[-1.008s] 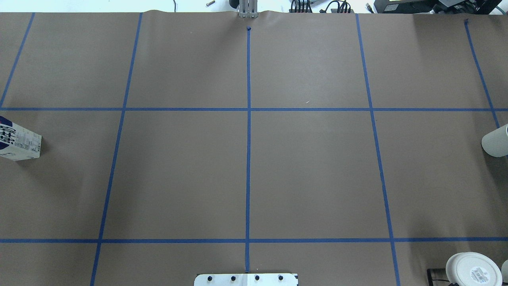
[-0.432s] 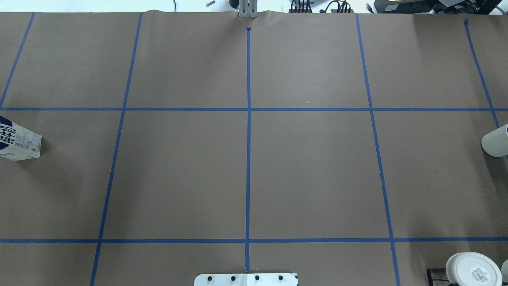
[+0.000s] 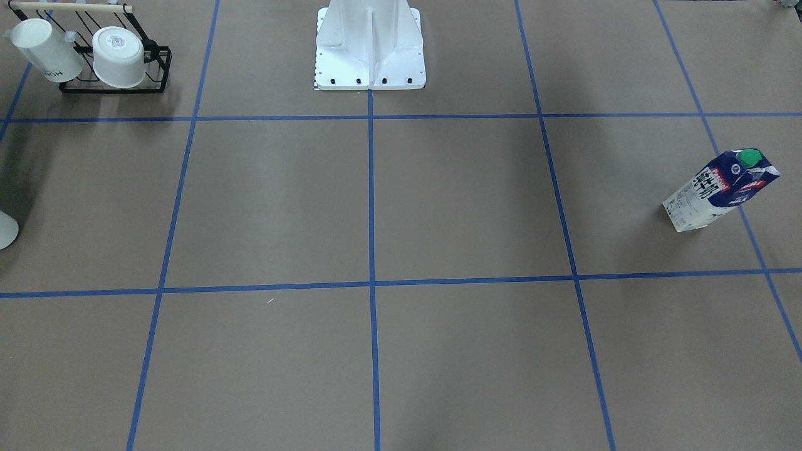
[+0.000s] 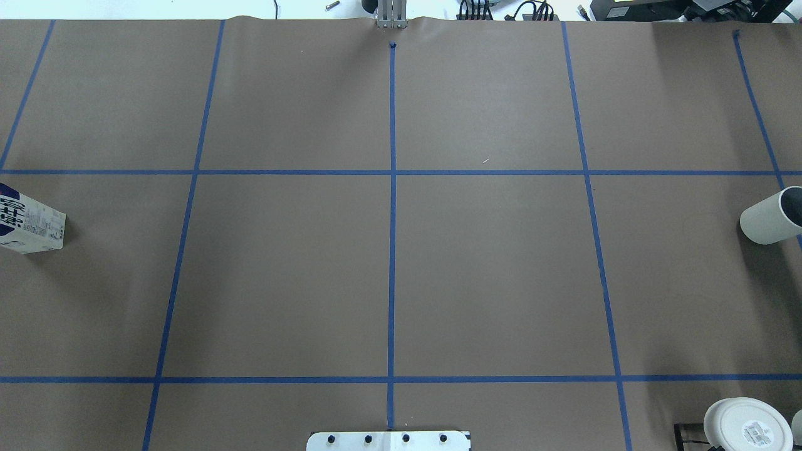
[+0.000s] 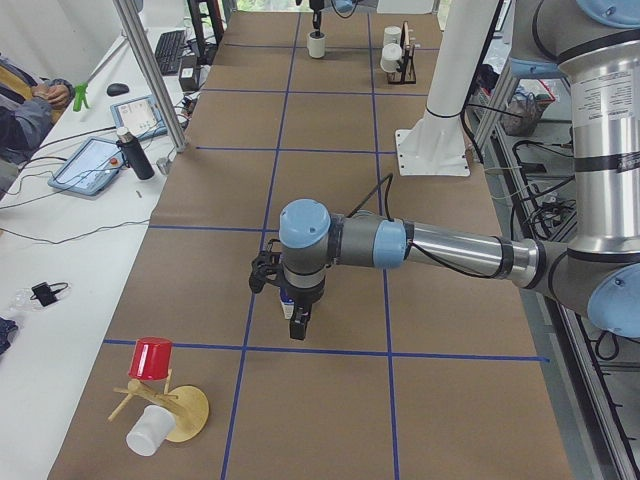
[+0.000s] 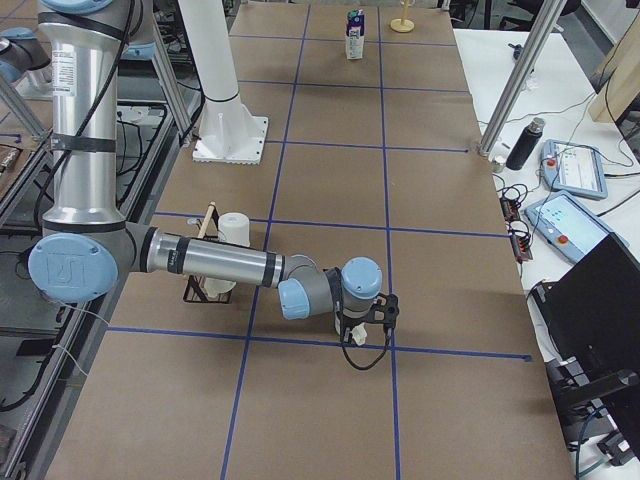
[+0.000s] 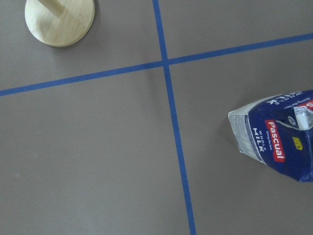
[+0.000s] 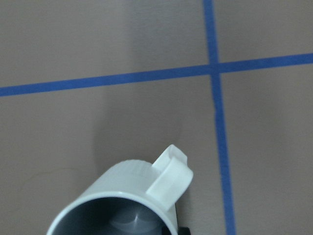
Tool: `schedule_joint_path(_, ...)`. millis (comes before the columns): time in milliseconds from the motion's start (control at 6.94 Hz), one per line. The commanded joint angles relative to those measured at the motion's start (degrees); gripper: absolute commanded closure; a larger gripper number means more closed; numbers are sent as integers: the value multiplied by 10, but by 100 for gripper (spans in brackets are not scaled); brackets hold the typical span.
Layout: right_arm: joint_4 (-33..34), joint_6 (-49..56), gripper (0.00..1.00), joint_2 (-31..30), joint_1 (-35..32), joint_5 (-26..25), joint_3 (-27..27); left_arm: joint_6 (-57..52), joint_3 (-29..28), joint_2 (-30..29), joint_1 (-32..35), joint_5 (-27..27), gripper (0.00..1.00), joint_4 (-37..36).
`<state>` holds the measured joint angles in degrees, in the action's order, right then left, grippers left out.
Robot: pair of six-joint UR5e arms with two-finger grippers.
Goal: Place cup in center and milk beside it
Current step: 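Grasp the white mug with the right gripper and carry it toward the grid center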
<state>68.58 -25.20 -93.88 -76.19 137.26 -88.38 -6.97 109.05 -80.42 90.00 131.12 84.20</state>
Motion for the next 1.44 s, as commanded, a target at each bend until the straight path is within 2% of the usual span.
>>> schedule_joint_path(0,22,-136,100,45,99,-15,-111,-1,3,1,0,0,2,0)
schedule_joint_path(144,87,-270,100,122,182,-37,-159,-1,2,1,0,-1,2,0)
schedule_joint_path(288,189,-361,100,250,258,-75,-162,-1,2,0,0,0,2,0)
schedule_joint_path(432,295,-430,100,377,328,-145,-151,-1,1,0,-1,0,2,0)
schedule_joint_path(576,305,-508,100,452,368,-167,-117,-1,-1,0,-1,0,2,8)
schedule_joint_path(720,283,-536,100,514,381,-188,-44,-1,-4,0,-1,0,2,11)
schedule_joint_path(1008,198,-535,100,542,380,-215,65,-1,-4,0,-2,-1,2,11)
schedule_joint_path(1152,181,-538,100,556,380,-219,91,-1,-4,0,-2,-1,2,11)
schedule_joint_path(1296,182,-537,100,555,380,-219,94,1,-4,0,-2,-3,2,11)
